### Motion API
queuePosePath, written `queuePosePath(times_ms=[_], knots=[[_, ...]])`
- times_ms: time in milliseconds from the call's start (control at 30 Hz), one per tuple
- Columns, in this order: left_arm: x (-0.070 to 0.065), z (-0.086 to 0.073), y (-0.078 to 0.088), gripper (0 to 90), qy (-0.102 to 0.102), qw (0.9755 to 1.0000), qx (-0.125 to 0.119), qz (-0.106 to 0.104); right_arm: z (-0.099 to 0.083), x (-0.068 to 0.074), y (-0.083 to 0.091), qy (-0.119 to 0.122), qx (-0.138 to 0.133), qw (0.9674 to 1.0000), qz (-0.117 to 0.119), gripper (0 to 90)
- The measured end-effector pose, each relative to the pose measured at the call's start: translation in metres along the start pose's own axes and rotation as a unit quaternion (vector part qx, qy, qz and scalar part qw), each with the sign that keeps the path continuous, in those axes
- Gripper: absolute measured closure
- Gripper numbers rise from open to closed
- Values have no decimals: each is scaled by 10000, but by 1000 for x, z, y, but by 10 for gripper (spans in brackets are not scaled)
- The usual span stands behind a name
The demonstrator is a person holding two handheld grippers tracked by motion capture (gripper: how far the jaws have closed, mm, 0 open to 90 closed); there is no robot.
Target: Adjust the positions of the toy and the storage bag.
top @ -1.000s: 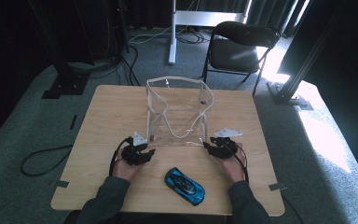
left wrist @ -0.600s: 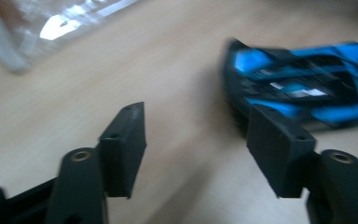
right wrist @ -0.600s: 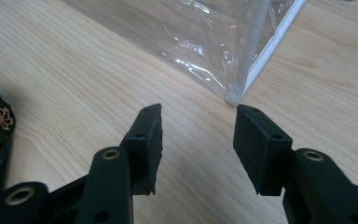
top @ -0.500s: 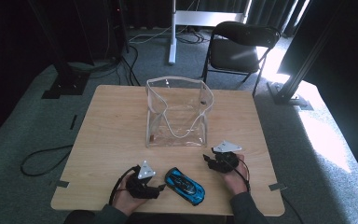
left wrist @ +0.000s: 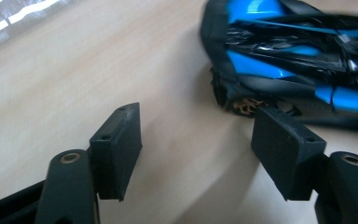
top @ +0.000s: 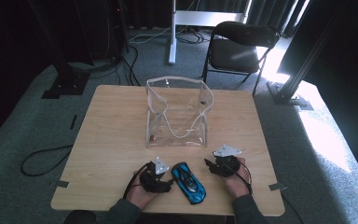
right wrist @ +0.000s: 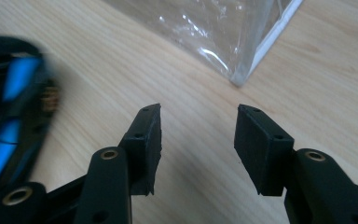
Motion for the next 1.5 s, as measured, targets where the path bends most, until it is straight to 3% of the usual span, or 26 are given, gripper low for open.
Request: queuePosePath(times_ms=[133,200,267,400,533,600,667,700,767,867,967,1000,1033,1167,1200,1300,1400,1500], knots=[[-3,29,-25,454,-43,10000,-58,2,-3,-4,4,42,15,9999,-134,498],[-8,41,-37,488,-58,9999,-88,-74,-1,-7,7,-13,-71,9999,-150,493],[-12,51,-45,553,-129,9998,-135,-3,2,-9,10,-29,-177,9996,-215,498],[-24,63,-58,572,-220,9993,-199,-217,7,-13,16,-121,-395,9989,-232,478],[-30,70,-64,598,-313,9989,-198,-300,8,-10,12,-59,-362,9991,-189,470],[-27,69,-63,526,-229,9991,-201,-303,7,-8,8,-28,-304,9994,-181,470],[-25,68,-53,412,4,9983,-336,-471,6,-8,5,0,-241,9995,-212,470],[-25,68,-47,401,57,9980,-416,-474,5,-8,5,-4,-218,9996,-204,470],[-30,67,-36,362,40,9975,-491,-501,2,-9,2,-10,-147,9997,-216,473],[-46,63,-27,256,-28,9976,-496,-473,1,-11,0,-89,-134,9997,-207,475],[-70,58,-22,103,6,9963,-486,-712,1,-11,0,-93,-133,9996,-223,475],[-79,56,-21,101,5,9952,-507,-840,1,-11,0,-99,-133,9996,-209,475],[-85,53,-21,99,-51,9953,-487,-832,1,-11,0,-93,-132,9997,-206,475],[-98,39,-29,75,-249,9972,-282,-649,1,-12,-1,-107,-145,9997,-174,474],[-99,35,-32,74,-208,9974,-209,-653,1,-12,-1,-127,-140,9997,-172,474],[-93,26,-38,65,-176,9992,11,-371,1,-12,-1,-124,-148,9997,-170,471],[-84,26,-38,17,-220,9991,174,-328,0,-13,0,-111,-144,9996,-224,466],[-70,27,-35,14,-277,9994,139,-147,0,-16,2,-125,-147,9993,-323,466]])
Point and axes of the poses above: each handheld gripper's, and its own axes: y roughly backward along the jaws, z roughly out of its top, x roughly to its left, the point moved 8 cm from there along -y, roughly forward along the jaws, and after that the axes turned 4 degrees about -z, right-handed, at the moved point
